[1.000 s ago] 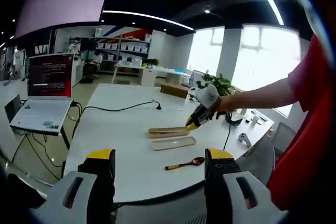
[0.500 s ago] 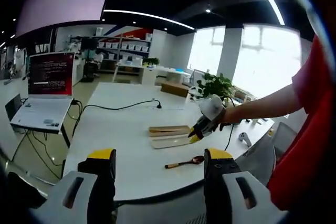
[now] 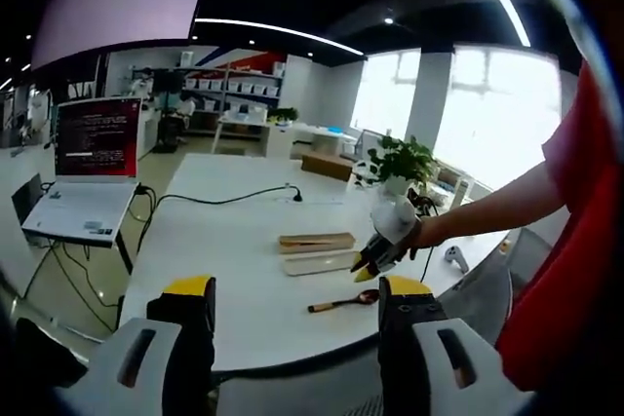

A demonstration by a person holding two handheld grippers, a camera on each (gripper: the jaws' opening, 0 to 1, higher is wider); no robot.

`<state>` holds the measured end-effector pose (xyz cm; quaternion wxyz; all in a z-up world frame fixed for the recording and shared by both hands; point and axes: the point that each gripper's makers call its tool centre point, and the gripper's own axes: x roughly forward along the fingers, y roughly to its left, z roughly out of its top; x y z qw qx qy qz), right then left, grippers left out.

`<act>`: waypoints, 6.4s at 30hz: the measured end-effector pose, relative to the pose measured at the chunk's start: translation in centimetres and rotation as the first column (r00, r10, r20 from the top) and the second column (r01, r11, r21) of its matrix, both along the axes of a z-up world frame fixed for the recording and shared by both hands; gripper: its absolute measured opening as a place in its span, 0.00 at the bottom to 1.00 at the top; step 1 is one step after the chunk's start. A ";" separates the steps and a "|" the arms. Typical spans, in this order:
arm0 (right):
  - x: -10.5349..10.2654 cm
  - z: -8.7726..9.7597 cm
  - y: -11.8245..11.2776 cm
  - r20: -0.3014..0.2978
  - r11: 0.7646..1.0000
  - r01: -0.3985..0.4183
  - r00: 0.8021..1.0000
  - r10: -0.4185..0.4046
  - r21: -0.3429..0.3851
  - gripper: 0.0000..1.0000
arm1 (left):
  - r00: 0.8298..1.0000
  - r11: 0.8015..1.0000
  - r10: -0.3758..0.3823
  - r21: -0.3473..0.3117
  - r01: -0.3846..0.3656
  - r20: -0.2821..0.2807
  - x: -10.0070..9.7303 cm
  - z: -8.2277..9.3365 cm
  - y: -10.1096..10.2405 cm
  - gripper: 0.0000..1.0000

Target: Arrange the utensils inside the cutlery case until each visible utensil rests in its matching compartment.

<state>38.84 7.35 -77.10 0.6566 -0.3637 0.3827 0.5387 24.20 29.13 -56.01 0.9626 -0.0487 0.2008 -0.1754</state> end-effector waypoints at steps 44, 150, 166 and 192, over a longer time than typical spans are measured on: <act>-2.7 -5.1 1.3 -0.042 0.997 -0.041 0.998 0.038 -0.066 0.08 | 0.997 0.998 0.066 -0.007 -0.066 -0.039 -0.8 -0.8 1.5 0.68; 0.3 0.3 0.1 -0.041 0.985 -0.112 0.993 0.107 -0.131 0.01 | 1.000 0.999 0.018 0.039 -0.017 -0.015 -0.4 -1.3 1.9 0.65; 2.2 2.3 -0.6 -0.037 0.981 -0.140 0.990 0.136 -0.132 0.01 | 1.000 0.999 0.016 0.041 -0.015 -0.025 -0.1 -1.6 1.9 0.65; 5.0 4.8 -0.5 -0.002 0.963 -0.213 0.976 0.216 -0.166 0.01 | 0.999 0.999 0.033 0.043 -0.032 -0.028 -0.2 -1.6 2.3 0.65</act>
